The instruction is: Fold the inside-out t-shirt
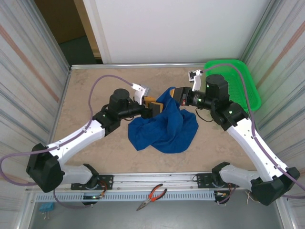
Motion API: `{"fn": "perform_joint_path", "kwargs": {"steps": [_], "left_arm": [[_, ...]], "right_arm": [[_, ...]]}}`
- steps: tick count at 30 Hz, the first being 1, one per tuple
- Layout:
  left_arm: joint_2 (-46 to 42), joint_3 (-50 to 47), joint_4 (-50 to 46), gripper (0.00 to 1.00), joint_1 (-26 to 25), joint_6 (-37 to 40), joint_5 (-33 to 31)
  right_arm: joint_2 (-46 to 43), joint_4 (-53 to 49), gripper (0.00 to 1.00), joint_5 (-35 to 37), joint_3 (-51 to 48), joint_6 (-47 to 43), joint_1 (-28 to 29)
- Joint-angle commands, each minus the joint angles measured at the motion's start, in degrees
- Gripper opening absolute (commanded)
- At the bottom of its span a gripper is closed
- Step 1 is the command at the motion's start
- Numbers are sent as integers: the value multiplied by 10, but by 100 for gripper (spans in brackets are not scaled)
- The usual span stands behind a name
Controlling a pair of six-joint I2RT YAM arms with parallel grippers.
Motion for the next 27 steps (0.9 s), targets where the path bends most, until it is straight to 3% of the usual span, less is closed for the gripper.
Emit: {"fn": "perform_joint_path", "kwargs": {"steps": [1,5,7,8,12,15,18,22,27], "left_arm": [[12,18,-1,64,-6,17,4],[30,26,-10,62,-12,30,9],[41,34,-22,55,-13,38,10],[45,37,-24,48,-13,40,13],[45,44,-29,0,-13,47,10],[15,48,-26,0,1,42,-15],[-32,45,7,0,45,-6,-26],[-79,49,59,0,110,-66,-8],[-90,82,53,0,129,-73,21]], "right_arm": [[-11,21,0,4,-4,5,3],[-12,22,0,4,-4,6,4],[-12,22,0,4,-4,6,4],[-12,22,0,4,-4,6,3],[-17,18,0,6,-10,6,1],[-23,9,0,14,-16,5,-15],[-27,0,0,24,-25,8,-49],[-24,-3,0,27,-32,12,-73],[-20,6,0,19,-22,19,-73]]}}
